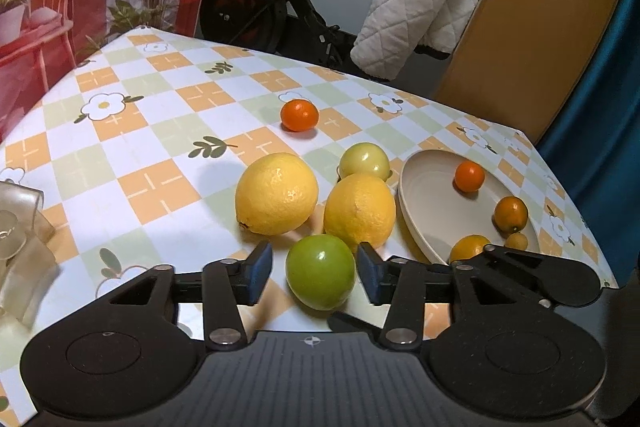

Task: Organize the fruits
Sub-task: 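Close the left gripper on the green tomato, then carry the green tomato onto the plate and open the left gripper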

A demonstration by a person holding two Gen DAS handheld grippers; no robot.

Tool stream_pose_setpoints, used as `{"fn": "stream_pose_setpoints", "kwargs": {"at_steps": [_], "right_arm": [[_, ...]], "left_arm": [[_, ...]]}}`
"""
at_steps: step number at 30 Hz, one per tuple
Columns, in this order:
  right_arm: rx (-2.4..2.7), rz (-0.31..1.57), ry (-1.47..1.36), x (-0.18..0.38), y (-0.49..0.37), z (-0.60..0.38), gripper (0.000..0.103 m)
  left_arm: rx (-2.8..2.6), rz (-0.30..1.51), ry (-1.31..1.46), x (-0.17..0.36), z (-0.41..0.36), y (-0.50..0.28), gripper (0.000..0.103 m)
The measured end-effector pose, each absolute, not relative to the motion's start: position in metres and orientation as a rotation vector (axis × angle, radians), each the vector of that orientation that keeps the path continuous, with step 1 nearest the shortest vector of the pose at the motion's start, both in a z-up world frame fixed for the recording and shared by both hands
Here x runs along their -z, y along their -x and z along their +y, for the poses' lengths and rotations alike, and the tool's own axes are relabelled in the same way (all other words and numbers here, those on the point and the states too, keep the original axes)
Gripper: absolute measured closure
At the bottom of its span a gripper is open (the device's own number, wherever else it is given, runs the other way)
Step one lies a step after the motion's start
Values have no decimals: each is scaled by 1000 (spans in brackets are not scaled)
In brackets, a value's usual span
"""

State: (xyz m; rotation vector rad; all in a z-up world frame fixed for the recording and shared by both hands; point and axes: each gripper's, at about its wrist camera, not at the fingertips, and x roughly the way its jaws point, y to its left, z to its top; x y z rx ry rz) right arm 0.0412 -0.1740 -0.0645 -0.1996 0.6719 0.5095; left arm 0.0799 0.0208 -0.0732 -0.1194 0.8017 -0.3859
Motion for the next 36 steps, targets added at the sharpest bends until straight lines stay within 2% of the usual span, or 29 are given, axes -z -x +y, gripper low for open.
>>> {"fn": "stream_pose_setpoints", "kwargs": {"at_steps": [14,18,20,24,36], "right_arm": [[-528,694,194,76,-55,-163,58],[-526,696,186,78,-58,-162,58],[-526,697,184,80,-59,-162,59],[-526,697,176,80,-59,-163,62],[-520,683,113,73,-46,-179,62]], "left_arm": [[404,832,125,86,15,-88,51],[405,838,120,89,14,-89,52],[414,842,120,89,12,-89,57],[410,836,103,89,10,-87,57],[433,830,99,80,4,-75,57]]}}
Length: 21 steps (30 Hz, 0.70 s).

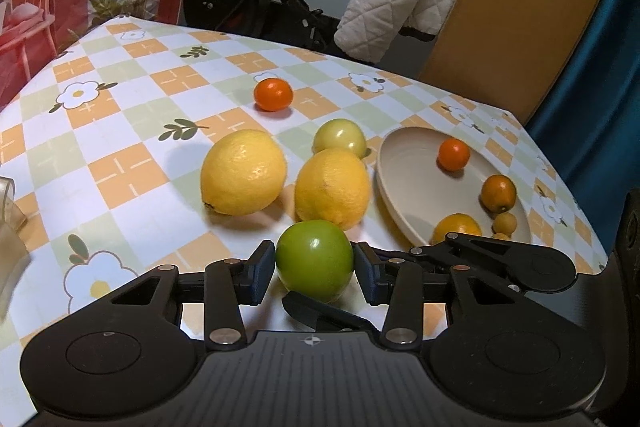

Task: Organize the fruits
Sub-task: 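Carry the green tomato onto the plate and open the left gripper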

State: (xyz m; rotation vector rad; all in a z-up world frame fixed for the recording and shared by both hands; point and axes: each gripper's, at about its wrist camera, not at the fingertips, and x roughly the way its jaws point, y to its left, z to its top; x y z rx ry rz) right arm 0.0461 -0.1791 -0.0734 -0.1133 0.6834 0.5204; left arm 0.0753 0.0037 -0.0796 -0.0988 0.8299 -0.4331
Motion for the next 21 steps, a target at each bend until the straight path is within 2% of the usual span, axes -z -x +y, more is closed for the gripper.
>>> {"fn": "stream_pose_setpoints", "kwargs": {"at_steps": [21], "right_arm": [[-454,602,16,51,-26,-223,62]], "left_arm": [[480,774,5,54,-38,-63,57]]}}
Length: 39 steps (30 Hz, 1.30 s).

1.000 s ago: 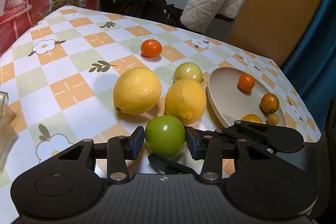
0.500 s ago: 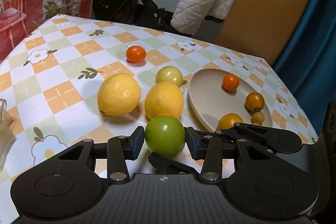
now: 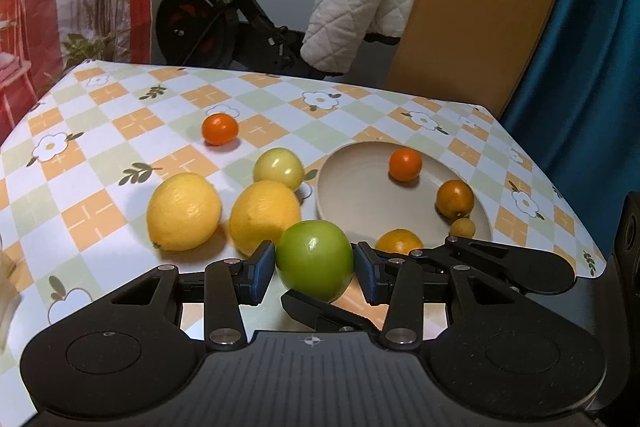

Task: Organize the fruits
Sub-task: 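Carry the green tomato onto the plate and open the left gripper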

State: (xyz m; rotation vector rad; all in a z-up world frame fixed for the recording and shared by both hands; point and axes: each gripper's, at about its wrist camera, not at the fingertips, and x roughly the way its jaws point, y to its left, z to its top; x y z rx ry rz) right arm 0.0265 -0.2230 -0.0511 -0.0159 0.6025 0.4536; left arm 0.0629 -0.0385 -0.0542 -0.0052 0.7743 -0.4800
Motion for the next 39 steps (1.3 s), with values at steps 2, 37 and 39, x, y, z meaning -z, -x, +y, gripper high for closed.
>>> {"fn": "stream_pose_setpoints", "kwargs": {"at_steps": [2,37,39], "right_arm": [[-447,595,5,50,-26,-228,62],[-245,601,-35,66,-100,-318,62],[-243,611,-24,68,-109,-318,62]], "left_arm": [[484,770,-6,52,-44,-63,57],[630,857,-16,67,-135,-150,57],[626,866,-8,71,-138,-159,57]]}}
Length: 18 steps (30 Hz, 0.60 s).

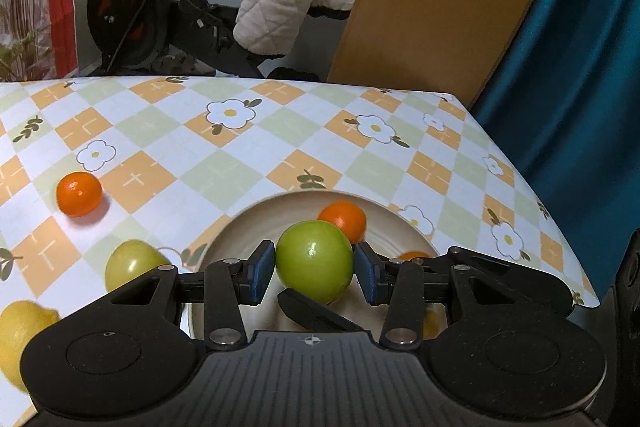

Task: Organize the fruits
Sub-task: 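Carry the green tomato onto the plate and open the left gripper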

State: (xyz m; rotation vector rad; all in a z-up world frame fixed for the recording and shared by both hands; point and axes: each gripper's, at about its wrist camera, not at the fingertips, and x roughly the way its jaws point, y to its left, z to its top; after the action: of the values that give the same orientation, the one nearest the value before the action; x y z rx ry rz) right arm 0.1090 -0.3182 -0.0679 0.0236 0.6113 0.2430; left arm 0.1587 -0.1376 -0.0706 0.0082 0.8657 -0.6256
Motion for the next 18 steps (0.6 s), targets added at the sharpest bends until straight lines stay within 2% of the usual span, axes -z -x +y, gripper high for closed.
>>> {"fn": "stream_pose_setpoints", "kwargs": {"at_steps": [18], "right_arm": [[-226,686,15,86,-146,-309,62]], "left_arm": [[602,912,20,92,-142,-186,56]]}}
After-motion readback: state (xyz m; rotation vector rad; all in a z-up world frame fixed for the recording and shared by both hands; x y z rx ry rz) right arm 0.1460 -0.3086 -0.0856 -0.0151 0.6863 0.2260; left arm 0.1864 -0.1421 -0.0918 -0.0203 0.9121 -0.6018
